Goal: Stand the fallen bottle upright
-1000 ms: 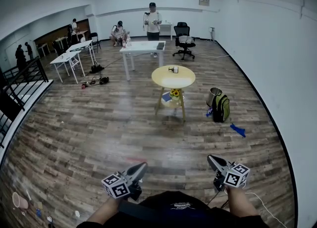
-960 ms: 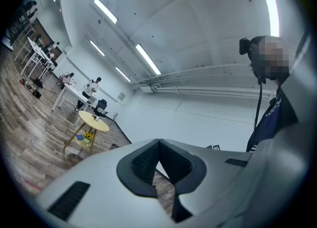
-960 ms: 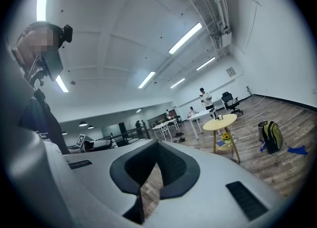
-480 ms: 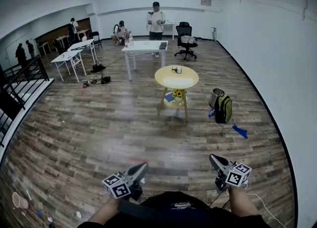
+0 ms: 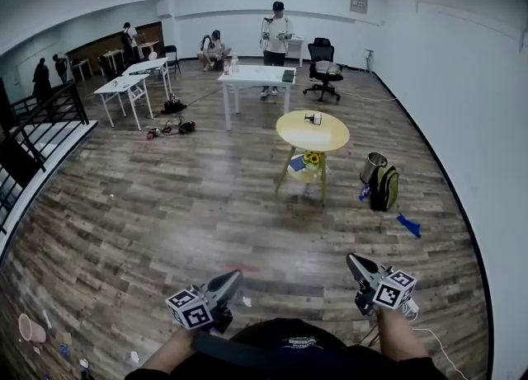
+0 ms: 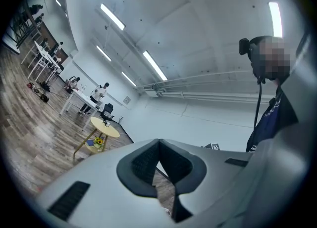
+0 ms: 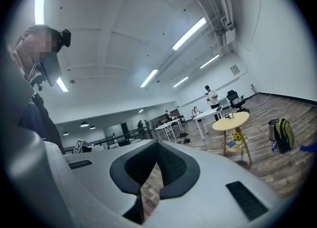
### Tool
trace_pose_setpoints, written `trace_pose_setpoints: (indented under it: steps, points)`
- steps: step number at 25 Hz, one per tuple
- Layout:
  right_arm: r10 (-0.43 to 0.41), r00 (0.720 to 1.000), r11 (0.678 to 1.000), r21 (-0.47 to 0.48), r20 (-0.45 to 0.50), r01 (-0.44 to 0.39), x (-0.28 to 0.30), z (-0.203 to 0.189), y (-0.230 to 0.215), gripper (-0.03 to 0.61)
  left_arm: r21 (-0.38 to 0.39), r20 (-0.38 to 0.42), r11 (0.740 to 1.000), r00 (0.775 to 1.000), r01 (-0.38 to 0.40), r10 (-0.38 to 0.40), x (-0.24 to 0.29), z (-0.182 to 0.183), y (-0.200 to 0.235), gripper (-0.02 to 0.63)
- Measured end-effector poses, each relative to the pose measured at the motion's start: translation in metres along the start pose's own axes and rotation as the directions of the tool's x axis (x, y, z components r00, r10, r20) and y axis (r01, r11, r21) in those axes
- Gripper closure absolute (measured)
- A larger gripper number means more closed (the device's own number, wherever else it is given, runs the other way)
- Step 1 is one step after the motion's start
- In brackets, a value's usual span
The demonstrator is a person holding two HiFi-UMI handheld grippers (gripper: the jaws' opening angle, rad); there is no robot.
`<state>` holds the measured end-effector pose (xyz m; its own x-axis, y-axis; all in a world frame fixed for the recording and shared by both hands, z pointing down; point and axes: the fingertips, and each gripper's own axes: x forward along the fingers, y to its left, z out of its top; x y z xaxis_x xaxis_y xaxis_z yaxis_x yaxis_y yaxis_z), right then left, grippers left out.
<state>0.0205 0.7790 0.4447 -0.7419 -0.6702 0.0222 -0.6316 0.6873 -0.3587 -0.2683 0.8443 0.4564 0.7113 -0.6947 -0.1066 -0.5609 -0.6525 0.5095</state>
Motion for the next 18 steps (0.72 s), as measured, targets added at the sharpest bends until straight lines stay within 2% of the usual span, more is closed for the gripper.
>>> trace_pose_setpoints:
  steps: [6, 13, 18]
  points:
    - [0.015, 1.000, 1.000, 0.012, -0.020, -0.015, 0.031, -0.006, -0.011, 0.571, -0.023, -0.022, 1.000, 1.000, -0.014, 0.014, 0.010, 0.000, 0.032, 0.583]
    - [0.021, 1.000, 0.998, 0.051, -0.007, -0.021, 0.032, 0.020, -0.095, 0.571, -0.018, -0.036, 0.999, 0.999, -0.027, 0.026, 0.092, 0.002, 0.034, 0.584]
    - [0.058, 0.998, 0.998, 0.025, -0.009, -0.058, 0.026, 0.063, -0.173, 0.571, -0.011, -0.023, 0.999, 0.999, -0.030, 0.030, 0.184, -0.009, 0.032, 0.583]
